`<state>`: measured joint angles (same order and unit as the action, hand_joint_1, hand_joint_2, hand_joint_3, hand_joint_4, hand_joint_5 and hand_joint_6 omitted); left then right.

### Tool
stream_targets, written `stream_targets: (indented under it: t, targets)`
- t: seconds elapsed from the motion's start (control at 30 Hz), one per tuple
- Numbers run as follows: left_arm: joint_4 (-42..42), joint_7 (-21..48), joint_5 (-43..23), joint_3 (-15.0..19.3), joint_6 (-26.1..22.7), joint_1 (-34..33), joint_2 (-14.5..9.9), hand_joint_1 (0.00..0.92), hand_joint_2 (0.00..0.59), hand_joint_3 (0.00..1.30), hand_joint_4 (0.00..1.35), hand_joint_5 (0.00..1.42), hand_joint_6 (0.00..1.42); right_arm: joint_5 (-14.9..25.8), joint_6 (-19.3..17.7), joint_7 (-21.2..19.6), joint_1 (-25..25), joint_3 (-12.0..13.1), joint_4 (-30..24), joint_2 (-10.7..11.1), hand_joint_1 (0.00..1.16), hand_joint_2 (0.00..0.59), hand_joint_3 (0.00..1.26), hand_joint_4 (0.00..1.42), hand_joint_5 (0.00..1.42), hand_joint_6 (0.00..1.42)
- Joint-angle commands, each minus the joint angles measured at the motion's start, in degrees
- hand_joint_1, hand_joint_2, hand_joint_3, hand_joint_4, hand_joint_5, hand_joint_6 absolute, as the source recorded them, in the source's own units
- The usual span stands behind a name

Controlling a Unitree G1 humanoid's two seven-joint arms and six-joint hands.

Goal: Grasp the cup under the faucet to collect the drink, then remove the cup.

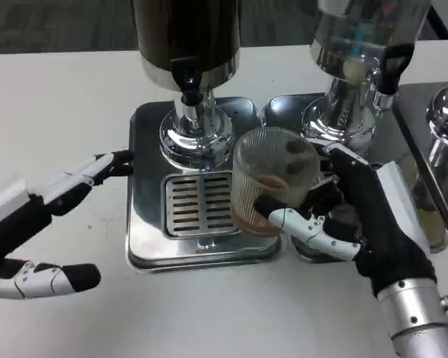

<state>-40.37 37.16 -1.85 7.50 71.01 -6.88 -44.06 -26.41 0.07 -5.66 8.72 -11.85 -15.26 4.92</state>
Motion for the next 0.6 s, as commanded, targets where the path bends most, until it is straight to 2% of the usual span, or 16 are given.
stream_targets:
  t: [0.03, 0.23, 0.6]
  targets:
    - [2.64, -2.16, 1.53, -0.11, 1.37, 2.54, -1.2, 0.0, 0.085, 0.0, 0.0, 0.0, 0.13, 0.98, 0.1, 1.0, 1.76, 0.38, -4.42, 0.07, 0.64, 0.271, 0.56, 0.7, 0.73, 0.78]
    - [5.24, -3.06, 1.13, -0.3, 1.36, 5.07, -2.14, 0.0, 0.084, 0.0, 0.0, 0.0, 0.13, 1.34, 0.59, 2.39, 4.06, 0.76, -7.78, 0.36, 0.64, 0.271, 0.57, 0.71, 0.73, 0.78]
    - [8.18, -3.14, -0.08, -1.24, 1.06, 7.91, -3.04, 0.0, 0.082, 0.0, 0.0, 0.0, 0.13, 1.28, 0.44, 3.65, 7.8, 0.79, -10.83, 1.0, 0.63, 0.267, 0.57, 0.71, 0.75, 0.79]
